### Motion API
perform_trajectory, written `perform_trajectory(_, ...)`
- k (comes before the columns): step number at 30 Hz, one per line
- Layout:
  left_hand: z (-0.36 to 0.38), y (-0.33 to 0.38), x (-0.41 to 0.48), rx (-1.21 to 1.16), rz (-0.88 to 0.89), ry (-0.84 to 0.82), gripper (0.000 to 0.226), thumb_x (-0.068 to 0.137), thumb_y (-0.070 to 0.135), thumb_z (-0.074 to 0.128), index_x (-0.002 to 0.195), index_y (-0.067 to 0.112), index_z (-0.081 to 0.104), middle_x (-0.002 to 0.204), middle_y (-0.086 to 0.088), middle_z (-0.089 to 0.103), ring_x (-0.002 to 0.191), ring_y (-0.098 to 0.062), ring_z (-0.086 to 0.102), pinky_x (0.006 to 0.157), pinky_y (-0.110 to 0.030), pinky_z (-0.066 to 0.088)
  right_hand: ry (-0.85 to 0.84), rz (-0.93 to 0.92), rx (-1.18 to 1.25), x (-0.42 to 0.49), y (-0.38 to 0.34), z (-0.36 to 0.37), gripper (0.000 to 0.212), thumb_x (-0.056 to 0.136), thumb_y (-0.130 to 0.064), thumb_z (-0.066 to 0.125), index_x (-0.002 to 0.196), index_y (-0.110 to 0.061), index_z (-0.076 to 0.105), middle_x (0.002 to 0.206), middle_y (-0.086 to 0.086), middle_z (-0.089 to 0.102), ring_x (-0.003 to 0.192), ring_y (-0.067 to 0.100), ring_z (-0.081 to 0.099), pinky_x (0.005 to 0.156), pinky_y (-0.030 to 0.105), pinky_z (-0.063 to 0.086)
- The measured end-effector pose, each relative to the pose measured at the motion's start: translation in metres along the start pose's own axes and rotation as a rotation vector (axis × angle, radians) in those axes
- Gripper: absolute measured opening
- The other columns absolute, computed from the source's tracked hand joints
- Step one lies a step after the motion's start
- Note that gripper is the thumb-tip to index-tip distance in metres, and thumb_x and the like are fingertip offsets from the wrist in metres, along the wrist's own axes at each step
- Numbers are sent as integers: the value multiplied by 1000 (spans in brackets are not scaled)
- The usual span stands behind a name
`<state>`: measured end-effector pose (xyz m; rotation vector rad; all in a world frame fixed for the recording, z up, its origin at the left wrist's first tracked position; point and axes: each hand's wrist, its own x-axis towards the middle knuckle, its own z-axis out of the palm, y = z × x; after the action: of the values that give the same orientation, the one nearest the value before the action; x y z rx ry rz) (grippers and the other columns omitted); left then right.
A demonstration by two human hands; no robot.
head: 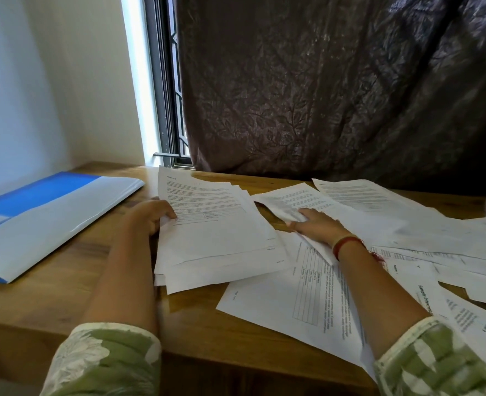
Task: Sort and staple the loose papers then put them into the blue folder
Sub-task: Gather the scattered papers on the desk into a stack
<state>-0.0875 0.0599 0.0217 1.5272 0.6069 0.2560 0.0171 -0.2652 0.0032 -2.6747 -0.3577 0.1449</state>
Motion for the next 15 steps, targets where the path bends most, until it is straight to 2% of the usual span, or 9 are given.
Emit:
perform_trajectory(3, 3, 0, 0, -9, -2, 23, 56, 84, -24, 40, 136, -2, 46, 134, -20, 55, 123, -37, 53, 97, -41, 46, 147, 16, -31, -3, -2, 2, 54, 97, -54, 43, 140, -22, 42, 144, 4, 48, 129, 28, 46, 110, 48, 31)
perform_trajectory(5, 4, 0, 3, -4, -8, 29, 54, 84, -23, 42, 133, -2, 49, 130, -18, 57, 120, -36, 56, 96, -40, 48, 230, 19, 42, -8, -7, -2, 48, 99, -49, 42, 134, -18, 49, 135, 5, 56, 117, 27, 55, 100, 41, 43)
perform_trajectory(7, 7, 1, 4, 19, -12, 22, 53, 82, -22, 45, 130, 1, 50, 127, -16, 59, 117, -36, 58, 97, -41, 49, 256, 13, 140, -12, -18, -7, 42, 101, -43, 40, 127, -14, 56, 128, 8, 60, 106, 24, 57, 93, 35, 44)
perform_trajectory(9, 8, -1, 6, 32, -7, 16, 52, 81, -20, 48, 127, 4, 52, 126, -16, 60, 115, -36, 58, 100, -46, 48, 200, 0, 194, -15, -32, -8, 39, 102, -38, 40, 121, -11, 60, 123, 10, 62, 97, 20, 54, 89, 32, 41)
perform_trajectory(10, 9, -1, 7, 34, -5, 19, 52, 81, -19, 49, 126, 5, 52, 126, -17, 60, 115, -36, 58, 100, -47, 48, 144, -8, 188, -17, -39, -6, 39, 102, -39, 40, 121, -11, 60, 124, 9, 61, 97, 20, 53, 89, 32, 40)
perform_trajectory(12, 10, -1, 8, 33, -2, 21, 51, 81, -19, 49, 127, 5, 52, 128, -17, 58, 117, -36, 57, 99, -46, 49, 39, -16, 128, -20, -51, 3, 48, 101, -46, 37, 129, -13, 56, 134, 6, 56, 113, 24, 54, 94, 35, 40)
perform_trajectory(15, 17, 2, 0, 43, -6, 37, 49, 85, -16, 50, 127, 7, 49, 126, -13, 57, 115, -32, 56, 86, -37, 51, -25, -28, 118, -21, -61, 13, 58, 99, -55, 34, 141, -17, 45, 146, 4, 46, 131, 27, 44, 103, 38, 36)
